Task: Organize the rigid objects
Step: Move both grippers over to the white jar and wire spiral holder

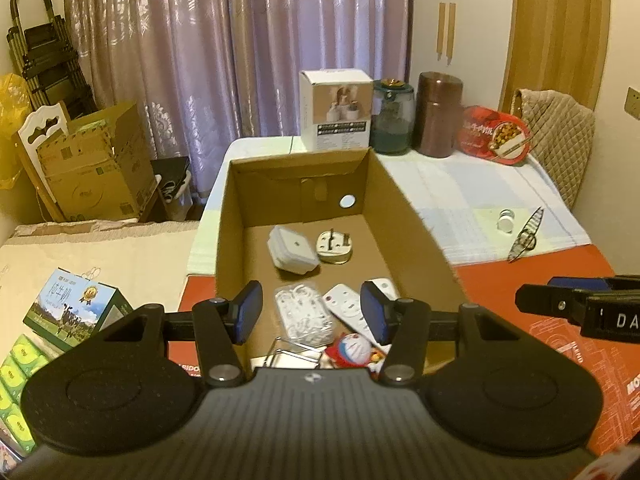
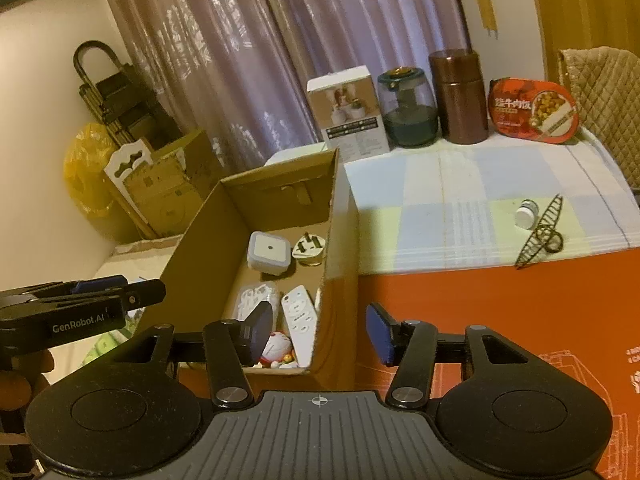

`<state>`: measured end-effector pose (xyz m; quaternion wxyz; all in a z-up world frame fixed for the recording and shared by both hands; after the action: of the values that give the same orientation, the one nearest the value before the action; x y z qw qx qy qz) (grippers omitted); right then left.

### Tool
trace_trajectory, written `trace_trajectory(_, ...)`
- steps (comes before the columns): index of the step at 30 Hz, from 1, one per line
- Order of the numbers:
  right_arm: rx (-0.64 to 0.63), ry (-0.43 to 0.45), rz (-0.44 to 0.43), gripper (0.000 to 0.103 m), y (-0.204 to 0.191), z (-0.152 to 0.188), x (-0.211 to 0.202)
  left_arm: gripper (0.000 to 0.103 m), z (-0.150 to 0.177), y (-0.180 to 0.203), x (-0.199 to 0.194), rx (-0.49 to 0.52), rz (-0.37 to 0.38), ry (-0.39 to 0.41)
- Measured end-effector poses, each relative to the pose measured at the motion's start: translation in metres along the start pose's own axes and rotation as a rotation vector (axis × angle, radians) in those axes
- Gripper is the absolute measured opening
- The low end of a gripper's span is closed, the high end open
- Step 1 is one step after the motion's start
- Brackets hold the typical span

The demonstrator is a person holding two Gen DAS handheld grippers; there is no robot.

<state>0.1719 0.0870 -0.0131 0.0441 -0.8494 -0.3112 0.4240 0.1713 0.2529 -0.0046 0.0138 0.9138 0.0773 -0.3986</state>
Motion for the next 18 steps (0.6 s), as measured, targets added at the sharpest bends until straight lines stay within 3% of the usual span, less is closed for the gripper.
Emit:
trace_trajectory(3,-0.001,0.014,0.012,0.052,0.007,0.0,-0.011,0.05,-0.002,0.011,-0.007,-0.001,0.012,0.01)
trace_trajectory(18,0.087,0.073,0.118,0.07,0.082,0.009,-0.062,0.078,-0.01,0.073,-0.02,0.025,0.075,0.045)
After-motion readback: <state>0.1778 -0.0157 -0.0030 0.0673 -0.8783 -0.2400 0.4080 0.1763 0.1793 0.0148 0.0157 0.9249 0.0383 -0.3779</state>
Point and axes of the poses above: each gripper's, at about its wrist camera, not at the fingertips, and x roughly the way its jaws point, y to its right, z to its underside, the point moved 10 cm from there along x, roughly the way its jaws point, and after that the axes turned 7 degrees about -y, right-handed, at the moved point
